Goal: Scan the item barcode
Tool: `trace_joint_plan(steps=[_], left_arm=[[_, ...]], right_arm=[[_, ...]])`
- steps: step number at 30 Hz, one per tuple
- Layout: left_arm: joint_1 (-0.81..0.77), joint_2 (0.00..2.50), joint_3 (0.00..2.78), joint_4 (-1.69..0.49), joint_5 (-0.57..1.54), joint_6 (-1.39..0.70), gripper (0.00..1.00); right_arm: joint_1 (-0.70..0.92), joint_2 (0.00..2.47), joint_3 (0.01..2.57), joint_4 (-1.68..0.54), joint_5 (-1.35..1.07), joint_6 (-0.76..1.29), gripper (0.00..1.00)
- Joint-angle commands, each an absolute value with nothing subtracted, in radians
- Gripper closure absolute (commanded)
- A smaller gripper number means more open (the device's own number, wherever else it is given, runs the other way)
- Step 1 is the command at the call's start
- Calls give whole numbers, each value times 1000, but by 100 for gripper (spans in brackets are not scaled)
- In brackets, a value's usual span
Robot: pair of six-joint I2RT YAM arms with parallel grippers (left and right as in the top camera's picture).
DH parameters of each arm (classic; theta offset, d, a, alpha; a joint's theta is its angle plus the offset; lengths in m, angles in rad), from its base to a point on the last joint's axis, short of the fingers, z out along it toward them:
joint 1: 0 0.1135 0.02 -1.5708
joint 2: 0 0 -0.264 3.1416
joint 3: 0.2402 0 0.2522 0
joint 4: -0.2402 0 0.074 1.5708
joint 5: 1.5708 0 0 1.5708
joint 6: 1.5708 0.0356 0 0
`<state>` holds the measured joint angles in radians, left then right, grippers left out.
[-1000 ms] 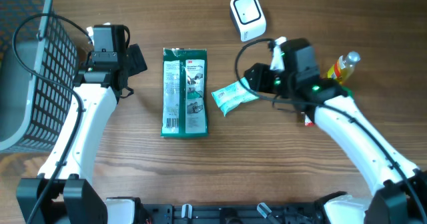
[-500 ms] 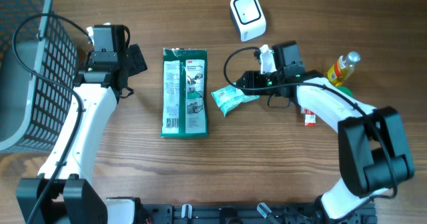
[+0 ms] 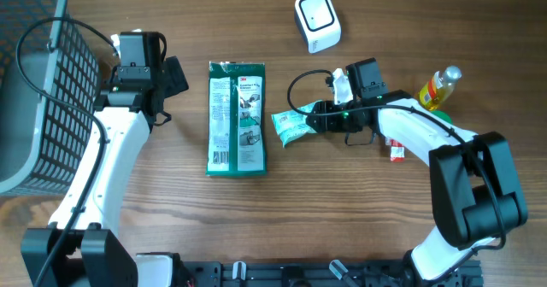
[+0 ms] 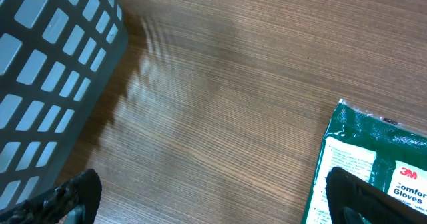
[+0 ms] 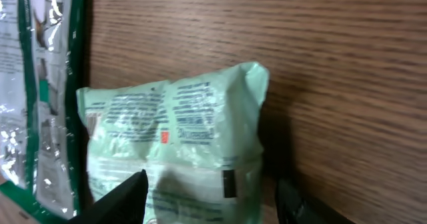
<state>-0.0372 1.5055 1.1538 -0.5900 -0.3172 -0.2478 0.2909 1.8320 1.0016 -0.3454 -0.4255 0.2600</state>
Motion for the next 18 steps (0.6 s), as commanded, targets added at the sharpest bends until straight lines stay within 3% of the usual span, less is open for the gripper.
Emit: trace_joint_plan(steps=[1, 10, 15, 18], left_arm=[[-32, 1504, 1164, -587, -326, -239, 0], [-32, 1504, 1164, -587, -326, -239, 0], [-32, 1504, 1164, -587, -326, -239, 0], [-32, 1504, 1164, -587, -326, -239, 0]], right_arm=[[292, 1848, 1002, -353, -389, 298, 39], [292, 1849, 1002, -351, -389, 300, 41], [292, 1850, 997, -348, -393, 299, 53], [292, 1850, 986, -337, -405, 300, 56]])
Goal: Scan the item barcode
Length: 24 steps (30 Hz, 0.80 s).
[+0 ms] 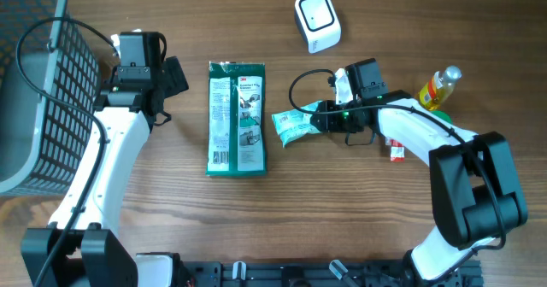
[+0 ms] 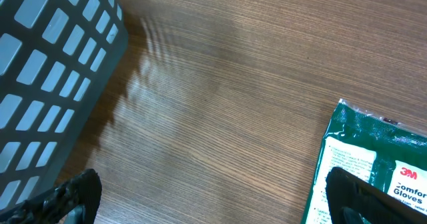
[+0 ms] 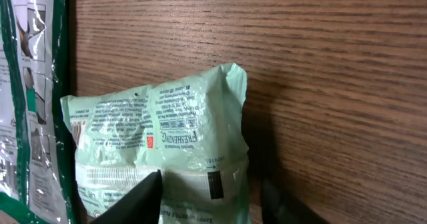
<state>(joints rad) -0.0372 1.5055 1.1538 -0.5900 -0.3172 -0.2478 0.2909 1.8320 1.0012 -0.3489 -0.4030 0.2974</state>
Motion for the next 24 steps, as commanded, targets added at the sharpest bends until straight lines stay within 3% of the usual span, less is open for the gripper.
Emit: trace_joint_plan(steps=[1, 24], left_arm=[[-32, 1504, 1164, -587, -326, -239, 0], [-32, 1504, 1164, -587, -326, -239, 0]], right_arm=[[292, 1850, 982, -333, -418, 300, 56], [292, 1850, 973, -311, -472, 318, 57]])
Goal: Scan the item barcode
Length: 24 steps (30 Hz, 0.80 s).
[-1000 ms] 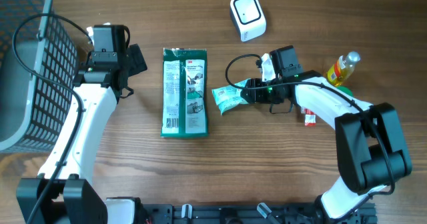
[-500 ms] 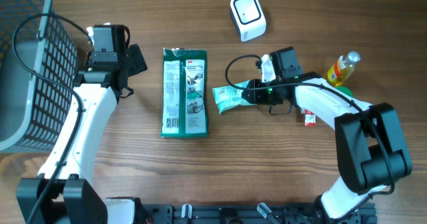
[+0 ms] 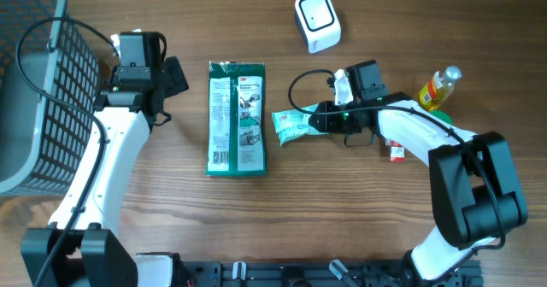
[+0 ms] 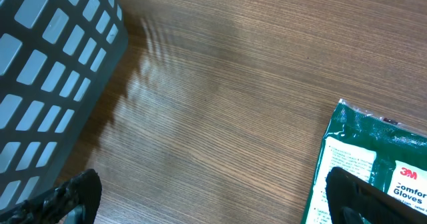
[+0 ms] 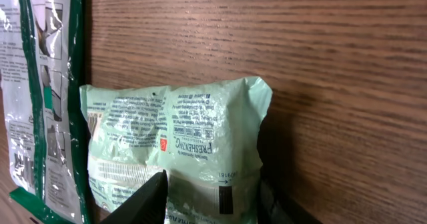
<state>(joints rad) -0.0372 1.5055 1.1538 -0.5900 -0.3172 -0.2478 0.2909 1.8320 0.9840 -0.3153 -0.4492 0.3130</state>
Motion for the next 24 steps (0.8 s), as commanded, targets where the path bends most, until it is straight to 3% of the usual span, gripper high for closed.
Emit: trace_joint_plan(steps=[1, 10, 18, 24], left_arm=[[-32, 1504, 1164, -587, -326, -239, 0], [-32, 1504, 1164, -587, -326, -239, 0], [-32, 1504, 1164, -587, -326, -239, 0], [-32, 1504, 1164, -587, -326, -239, 0]], right_arm=[[292, 1850, 973, -311, -472, 317, 57], [292, 1863, 973, -311, -473, 318, 57], [282, 1857, 981, -311, -503, 303, 92], [207, 1759, 997, -376, -554, 221, 96]])
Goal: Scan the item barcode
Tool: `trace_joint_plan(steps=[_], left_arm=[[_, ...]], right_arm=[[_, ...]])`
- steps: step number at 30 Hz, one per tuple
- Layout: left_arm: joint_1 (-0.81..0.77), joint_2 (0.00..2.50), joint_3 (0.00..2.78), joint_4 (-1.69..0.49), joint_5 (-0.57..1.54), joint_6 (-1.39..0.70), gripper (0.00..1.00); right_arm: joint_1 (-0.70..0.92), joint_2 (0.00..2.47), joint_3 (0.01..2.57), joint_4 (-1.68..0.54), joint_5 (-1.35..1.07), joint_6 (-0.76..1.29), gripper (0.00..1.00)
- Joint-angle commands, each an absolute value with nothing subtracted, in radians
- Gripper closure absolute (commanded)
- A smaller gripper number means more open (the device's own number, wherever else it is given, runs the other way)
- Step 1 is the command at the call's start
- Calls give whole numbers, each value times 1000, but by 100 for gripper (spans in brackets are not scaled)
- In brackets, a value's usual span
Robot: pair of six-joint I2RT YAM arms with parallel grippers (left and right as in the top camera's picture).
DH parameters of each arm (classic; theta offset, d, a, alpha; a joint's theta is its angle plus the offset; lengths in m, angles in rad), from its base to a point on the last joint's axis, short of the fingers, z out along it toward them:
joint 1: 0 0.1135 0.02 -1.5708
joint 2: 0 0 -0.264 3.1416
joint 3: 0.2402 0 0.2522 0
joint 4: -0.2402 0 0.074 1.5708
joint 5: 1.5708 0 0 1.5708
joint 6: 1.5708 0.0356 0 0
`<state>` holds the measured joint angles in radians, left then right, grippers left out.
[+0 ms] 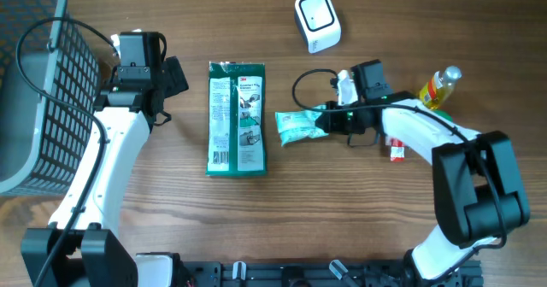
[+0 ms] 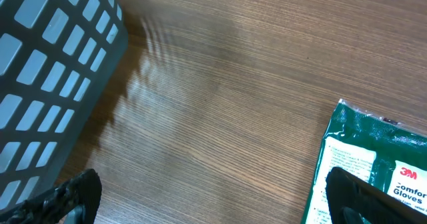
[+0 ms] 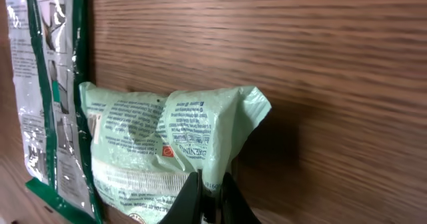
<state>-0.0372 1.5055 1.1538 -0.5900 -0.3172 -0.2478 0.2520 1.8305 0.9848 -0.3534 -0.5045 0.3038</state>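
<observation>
A light green pouch (image 1: 298, 123) lies on the wooden table at mid-right, its printed back up. My right gripper (image 1: 328, 122) is shut on the pouch's right edge. In the right wrist view the two fingers pinch the crumpled edge of the pouch (image 3: 157, 141) at the gripper (image 3: 209, 196). The white barcode scanner (image 1: 317, 20) stands at the far side of the table, above the pouch. My left gripper (image 2: 213, 201) hangs open over bare wood beside the basket, holding nothing.
A green-edged glove pack (image 1: 237, 118) lies just left of the pouch. At the far left stands a grey mesh basket (image 1: 34, 90). A yellow bottle (image 1: 438, 88) and a small red-and-white item (image 1: 395, 151) lie right of my right arm.
My right gripper's fingers, which stood apart on either side of the pouch's edge, are now shut on it. The pouch's edge is crumpled and sits slightly further right. The left arm is unchanged.
My right gripper was open with its fingers wide around the pouch's right end. At the following two moments the fingers stood closer together at that edge. Now they pinch it. The left arm stayed open by the basket throughout.
</observation>
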Motion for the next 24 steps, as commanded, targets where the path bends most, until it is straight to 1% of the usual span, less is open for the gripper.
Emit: trace_joint_plan(steps=[1, 7, 24], left_arm=[[-32, 1504, 1164, -587, -326, -239, 0], [-32, 1504, 1164, -587, -326, -239, 0], [-32, 1504, 1164, -587, -326, -239, 0]], right_arm=[[202, 1745, 997, -386, -561, 202, 96], [198, 1676, 997, -474, -559, 182, 96], [198, 1676, 997, -483, -566, 183, 96]])
